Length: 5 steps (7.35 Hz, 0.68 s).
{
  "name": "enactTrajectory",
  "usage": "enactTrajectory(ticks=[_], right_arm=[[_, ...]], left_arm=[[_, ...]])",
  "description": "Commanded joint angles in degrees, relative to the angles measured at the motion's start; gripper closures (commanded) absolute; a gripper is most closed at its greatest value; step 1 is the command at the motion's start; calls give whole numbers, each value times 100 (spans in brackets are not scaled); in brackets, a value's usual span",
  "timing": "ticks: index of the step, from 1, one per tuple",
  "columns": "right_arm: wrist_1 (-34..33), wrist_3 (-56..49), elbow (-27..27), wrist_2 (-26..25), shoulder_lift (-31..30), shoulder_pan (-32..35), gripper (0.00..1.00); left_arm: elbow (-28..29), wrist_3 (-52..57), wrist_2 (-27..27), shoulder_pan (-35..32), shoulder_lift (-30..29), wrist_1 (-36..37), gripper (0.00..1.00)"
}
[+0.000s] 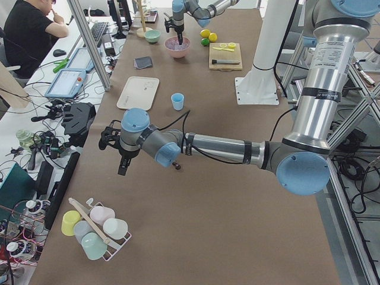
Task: Put ice and cherries in cup
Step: 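Grasp a third ice cube in the bowl with the right gripper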
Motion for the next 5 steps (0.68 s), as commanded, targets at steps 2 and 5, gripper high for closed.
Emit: enactTrajectory(ticks=[2,5], right_arm=[[0,10,-41,1,6,-37,61],[0,2,-41,9,32,-37,75]], left_arm=[[20,3,0,9,-15,0,2],[11,3,0,9,-33,0,2]])
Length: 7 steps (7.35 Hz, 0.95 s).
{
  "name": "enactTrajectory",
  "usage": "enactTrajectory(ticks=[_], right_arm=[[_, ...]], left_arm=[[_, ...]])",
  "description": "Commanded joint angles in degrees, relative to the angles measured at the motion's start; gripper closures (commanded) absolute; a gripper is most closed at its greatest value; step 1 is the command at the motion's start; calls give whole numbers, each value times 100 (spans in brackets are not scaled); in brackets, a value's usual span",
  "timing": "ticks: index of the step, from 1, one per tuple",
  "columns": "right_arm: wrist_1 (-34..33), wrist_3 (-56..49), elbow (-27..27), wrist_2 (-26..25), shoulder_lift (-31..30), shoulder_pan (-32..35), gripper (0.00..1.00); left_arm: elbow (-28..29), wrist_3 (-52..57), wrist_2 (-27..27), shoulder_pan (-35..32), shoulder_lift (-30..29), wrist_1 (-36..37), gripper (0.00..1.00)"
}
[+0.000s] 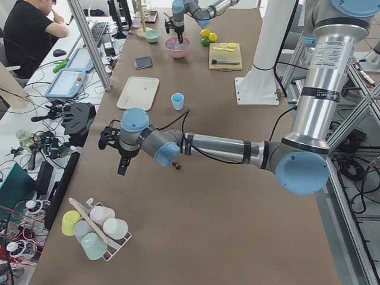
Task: Put ice and cherries in cup
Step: 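Grasp a third ice cube in the bowl with the right gripper, then carry the ice cube over the blue cup and open the right gripper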
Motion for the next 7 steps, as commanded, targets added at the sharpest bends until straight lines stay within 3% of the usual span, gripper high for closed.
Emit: enactTrajectory(ticks=[1,2,3,4,5,7], right_arm=[[-9,-33,1,42,6,-1,77],[-87,-42,1,138,145,130,77],[-619,-68,1,531,573,409,77],[-1416,-69,1,639,1299,552,77],[-1711,105,-164,657,1863,518,78],[-1661,1532,-1162,649,3205,-85,78]], left_arm=[[2,9,0,0,-5,0,2],[19,26,0,0,-5,0,2],[46,26,0,0,-5,0,2],[46,18,0,0,-5,0,2],[46,9,0,0,-5,0,2],[55,0,9,0,-5,9,2]])
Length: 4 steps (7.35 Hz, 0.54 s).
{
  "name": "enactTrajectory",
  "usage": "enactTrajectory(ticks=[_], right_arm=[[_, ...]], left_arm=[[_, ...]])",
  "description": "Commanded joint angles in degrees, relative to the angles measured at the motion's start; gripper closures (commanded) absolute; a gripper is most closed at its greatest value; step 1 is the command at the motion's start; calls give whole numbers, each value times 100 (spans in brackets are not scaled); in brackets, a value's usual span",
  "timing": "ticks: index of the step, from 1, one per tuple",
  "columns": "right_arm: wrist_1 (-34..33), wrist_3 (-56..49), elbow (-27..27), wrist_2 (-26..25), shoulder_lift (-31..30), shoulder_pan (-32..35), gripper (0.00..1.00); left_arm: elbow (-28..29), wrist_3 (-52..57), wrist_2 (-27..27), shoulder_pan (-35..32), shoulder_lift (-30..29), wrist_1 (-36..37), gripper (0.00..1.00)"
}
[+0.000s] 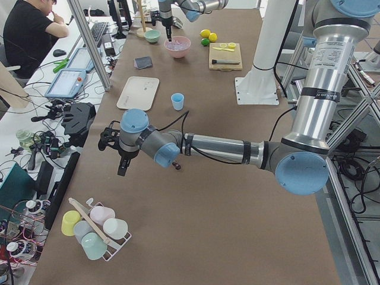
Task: Put ice and cherries in cup
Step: 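Carry the ice cube over the blue cup and open the right gripper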
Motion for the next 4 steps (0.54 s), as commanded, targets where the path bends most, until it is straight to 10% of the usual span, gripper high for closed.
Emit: enactTrajectory(ticks=[1,4], right_arm=[[85,1655,-1550,-149,1915,-738,78],[1420,2787,-2735,-729,2854,-1688,77]], left_arm=[[-7,-18,7,8,-9,7,2],[-7,-159,7,79,-35,7,2]])
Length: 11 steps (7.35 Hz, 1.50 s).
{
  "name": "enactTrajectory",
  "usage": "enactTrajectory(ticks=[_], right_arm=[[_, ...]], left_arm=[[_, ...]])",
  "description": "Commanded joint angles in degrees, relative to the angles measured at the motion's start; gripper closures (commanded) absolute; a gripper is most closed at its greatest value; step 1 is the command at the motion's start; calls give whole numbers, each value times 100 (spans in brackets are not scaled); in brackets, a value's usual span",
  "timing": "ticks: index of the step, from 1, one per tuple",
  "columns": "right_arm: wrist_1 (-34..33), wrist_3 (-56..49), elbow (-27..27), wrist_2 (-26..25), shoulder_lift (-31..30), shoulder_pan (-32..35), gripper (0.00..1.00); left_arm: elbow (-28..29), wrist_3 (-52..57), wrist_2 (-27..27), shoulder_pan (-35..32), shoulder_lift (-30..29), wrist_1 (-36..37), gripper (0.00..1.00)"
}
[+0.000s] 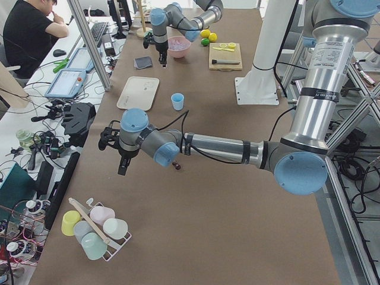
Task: Put ice and cherries in cup
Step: 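Carry the ice cube over the blue cup and open the right gripper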
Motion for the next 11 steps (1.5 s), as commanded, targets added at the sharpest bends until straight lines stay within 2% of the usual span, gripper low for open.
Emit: enactTrajectory(ticks=[1,4,6,7,8,9,10,11], right_arm=[[877,681,-413,-319,424,-622,78],[1503,894,-501,-855,434,-948,76],[1610,922,-580,-1049,434,-1071,74],[1619,922,-607,-1198,434,-1159,24],[1619,939,-528,-1208,417,-1212,1],[1584,939,-397,-1191,347,-1204,1],[1488,879,74,-1130,7,-1108,1],[1139,721,879,-903,-545,-890,1]], left_arm=[[10,-34,0,24,-11,0,2],[19,-34,0,32,-2,0,2],[19,-34,0,32,-2,0,2],[36,-25,0,32,-11,0,2],[28,-34,0,41,-20,0,2],[-59,-208,87,207,-37,18,2],[-243,-653,558,652,-98,9,2],[-454,-1188,1041,1283,-99,-17,2]])
